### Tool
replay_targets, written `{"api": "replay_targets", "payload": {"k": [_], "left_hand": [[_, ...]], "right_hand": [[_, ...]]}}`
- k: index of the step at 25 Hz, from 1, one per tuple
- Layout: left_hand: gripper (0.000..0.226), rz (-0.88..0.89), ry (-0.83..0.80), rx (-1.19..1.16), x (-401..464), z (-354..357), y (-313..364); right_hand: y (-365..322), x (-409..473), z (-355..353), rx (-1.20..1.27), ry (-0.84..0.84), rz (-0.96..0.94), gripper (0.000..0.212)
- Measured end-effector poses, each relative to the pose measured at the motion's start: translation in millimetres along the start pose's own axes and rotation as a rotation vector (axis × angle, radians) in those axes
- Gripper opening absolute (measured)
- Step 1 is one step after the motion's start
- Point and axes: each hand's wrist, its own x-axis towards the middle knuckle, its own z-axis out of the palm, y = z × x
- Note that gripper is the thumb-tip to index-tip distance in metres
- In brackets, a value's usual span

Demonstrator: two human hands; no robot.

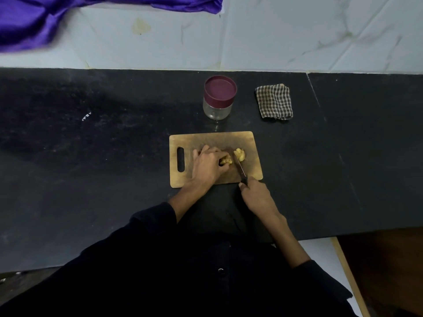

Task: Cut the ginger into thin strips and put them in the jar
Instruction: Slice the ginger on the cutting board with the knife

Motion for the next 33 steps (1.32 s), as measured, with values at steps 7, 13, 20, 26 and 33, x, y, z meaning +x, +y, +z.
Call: {"api": "replay_targets", "payload": {"k": [7, 13, 20, 26, 33], "left_hand": [[0.028, -0.006, -0.004, -0.022, 1, -4, 2], [0.030, -0.021, -0.018, -0.006, 2, -3, 2], [0.032, -0.012, -0.030, 0.009, 2, -4, 3], [0.032, -0.003, -0.032, 0.008, 2, -5, 1], [0.032, 0.011, -0.049, 0.034, 3, -3, 0]], "right_hand": [[-4, -2, 3, 0.034, 0.037, -0.043, 0.021], [-8, -1, 4, 0.015, 0.045, -0.059, 0.023], [-7, 3, 5, 0.003, 0.046, -0.080, 0.022], [-10, 2, 7, -0.079, 0.063, -0.100, 0.016], [-16, 2, 11, -0.155, 0.103, -0.109, 0.015]]}}
